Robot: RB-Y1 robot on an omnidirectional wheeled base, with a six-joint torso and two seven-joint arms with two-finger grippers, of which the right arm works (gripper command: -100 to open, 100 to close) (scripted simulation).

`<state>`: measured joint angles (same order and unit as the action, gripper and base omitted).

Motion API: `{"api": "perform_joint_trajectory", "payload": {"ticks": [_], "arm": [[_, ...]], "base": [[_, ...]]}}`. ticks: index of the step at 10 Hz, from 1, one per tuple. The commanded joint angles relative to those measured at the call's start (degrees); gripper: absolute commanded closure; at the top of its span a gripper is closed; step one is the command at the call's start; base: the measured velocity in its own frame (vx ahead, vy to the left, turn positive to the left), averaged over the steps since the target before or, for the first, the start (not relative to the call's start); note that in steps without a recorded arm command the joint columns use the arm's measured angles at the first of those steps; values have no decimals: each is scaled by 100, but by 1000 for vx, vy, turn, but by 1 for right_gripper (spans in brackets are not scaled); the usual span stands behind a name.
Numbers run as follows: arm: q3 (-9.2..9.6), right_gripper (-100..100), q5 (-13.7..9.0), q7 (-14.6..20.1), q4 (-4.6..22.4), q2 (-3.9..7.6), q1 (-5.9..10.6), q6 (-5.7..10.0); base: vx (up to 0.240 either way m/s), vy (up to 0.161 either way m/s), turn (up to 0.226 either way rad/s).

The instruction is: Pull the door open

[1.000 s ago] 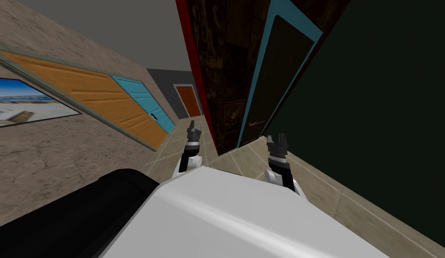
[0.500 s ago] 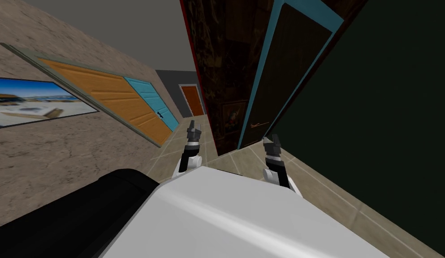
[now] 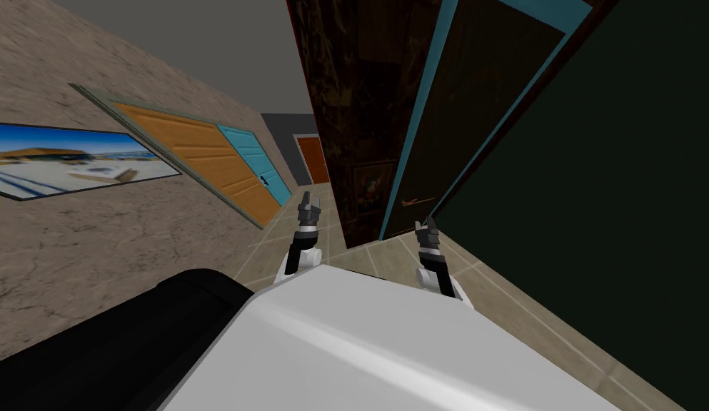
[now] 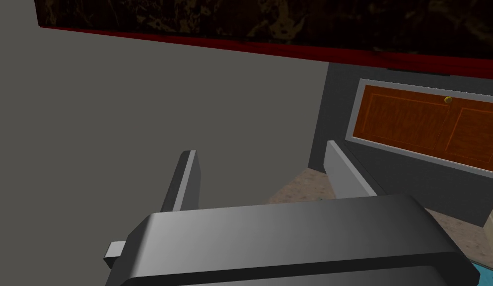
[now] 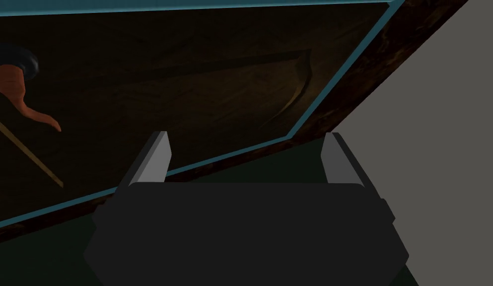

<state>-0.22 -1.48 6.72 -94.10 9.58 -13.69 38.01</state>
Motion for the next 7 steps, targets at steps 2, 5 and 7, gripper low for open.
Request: {"api": "perform_joint_trajectory", "payload": {"ticks": [2,5,7], "arm": [[15,-100,-1,55,397,84,173,-23],[43,-100,5,98,859,164,374,-14],[52,-100,7,112,1049,191,441,-11]], "base": [[77,-127,136],[39,-128,156],[25,-83,60]]}}
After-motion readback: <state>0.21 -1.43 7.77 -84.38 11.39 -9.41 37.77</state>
